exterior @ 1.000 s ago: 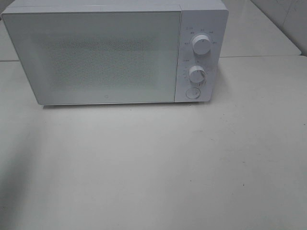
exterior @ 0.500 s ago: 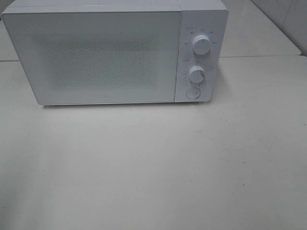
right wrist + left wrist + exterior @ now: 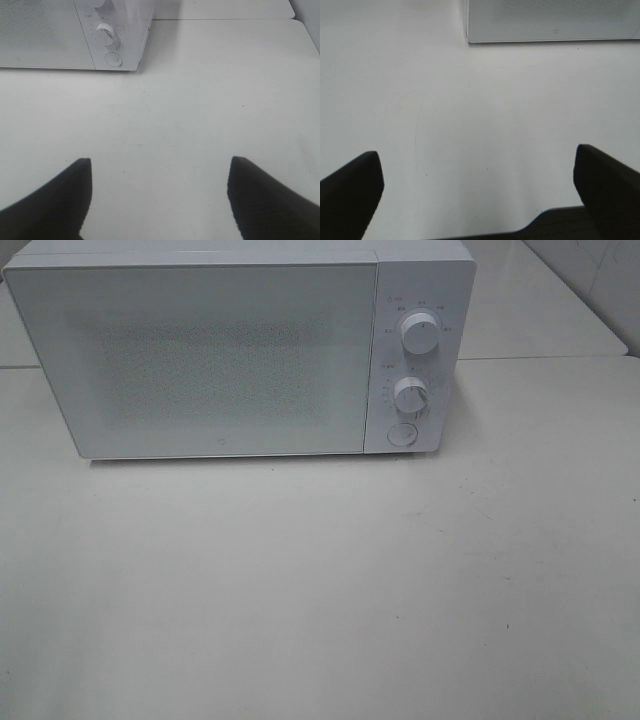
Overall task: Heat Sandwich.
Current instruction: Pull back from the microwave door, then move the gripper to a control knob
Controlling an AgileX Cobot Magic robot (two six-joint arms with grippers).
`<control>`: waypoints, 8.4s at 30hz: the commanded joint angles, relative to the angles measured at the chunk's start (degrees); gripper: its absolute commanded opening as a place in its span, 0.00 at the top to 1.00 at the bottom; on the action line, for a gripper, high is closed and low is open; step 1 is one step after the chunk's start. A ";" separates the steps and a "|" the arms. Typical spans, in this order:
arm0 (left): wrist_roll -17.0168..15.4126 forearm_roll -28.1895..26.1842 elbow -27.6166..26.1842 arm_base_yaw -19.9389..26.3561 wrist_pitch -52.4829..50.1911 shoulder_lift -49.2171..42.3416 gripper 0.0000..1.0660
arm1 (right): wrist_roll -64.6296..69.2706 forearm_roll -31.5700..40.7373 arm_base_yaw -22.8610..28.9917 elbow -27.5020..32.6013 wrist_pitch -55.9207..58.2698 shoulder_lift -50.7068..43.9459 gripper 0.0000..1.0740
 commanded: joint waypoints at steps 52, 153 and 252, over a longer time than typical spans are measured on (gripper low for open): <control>-0.52 -0.52 1.26 0.23 1.43 -12.38 0.09 | 0.00 0.00 -0.17 -0.63 -1.66 -0.63 0.31; -0.52 -0.52 1.26 0.23 1.43 -12.38 0.09 | -24.18 44.58 35.41 0.86 -125.54 102.79 0.29; -0.52 -0.52 1.26 0.23 1.43 -11.97 0.09 | -18.68 40.22 27.73 -18.28 -136.08 121.01 0.90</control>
